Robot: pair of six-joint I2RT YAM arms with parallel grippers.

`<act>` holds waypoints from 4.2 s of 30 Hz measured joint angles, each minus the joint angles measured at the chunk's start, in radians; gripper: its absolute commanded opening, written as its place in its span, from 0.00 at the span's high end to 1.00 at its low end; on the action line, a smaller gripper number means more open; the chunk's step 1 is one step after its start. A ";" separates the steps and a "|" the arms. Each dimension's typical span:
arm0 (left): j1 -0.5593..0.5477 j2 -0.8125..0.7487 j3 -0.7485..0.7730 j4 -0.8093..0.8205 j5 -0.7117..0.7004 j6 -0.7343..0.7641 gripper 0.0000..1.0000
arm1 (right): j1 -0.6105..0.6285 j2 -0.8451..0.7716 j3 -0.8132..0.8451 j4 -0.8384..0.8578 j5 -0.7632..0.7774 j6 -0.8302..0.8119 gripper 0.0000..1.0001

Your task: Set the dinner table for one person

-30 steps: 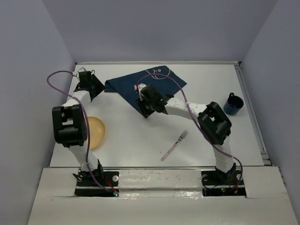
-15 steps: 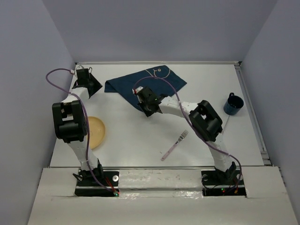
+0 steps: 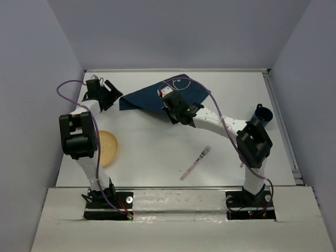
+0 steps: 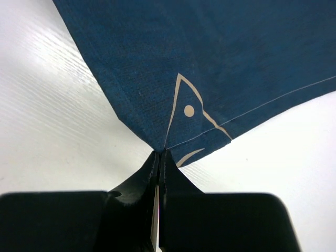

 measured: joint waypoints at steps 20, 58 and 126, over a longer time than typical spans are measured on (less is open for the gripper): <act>-0.088 0.067 -0.101 0.267 0.106 -0.306 0.23 | 0.000 -0.171 -0.120 0.050 0.035 0.003 1.00; -0.158 0.003 -0.221 0.295 -0.092 -0.356 1.00 | 0.000 -0.266 -0.153 0.106 0.071 0.012 1.00; -0.574 -0.645 -1.024 0.711 -0.266 -0.233 0.18 | -0.393 -0.703 -0.864 0.179 -0.039 0.520 0.31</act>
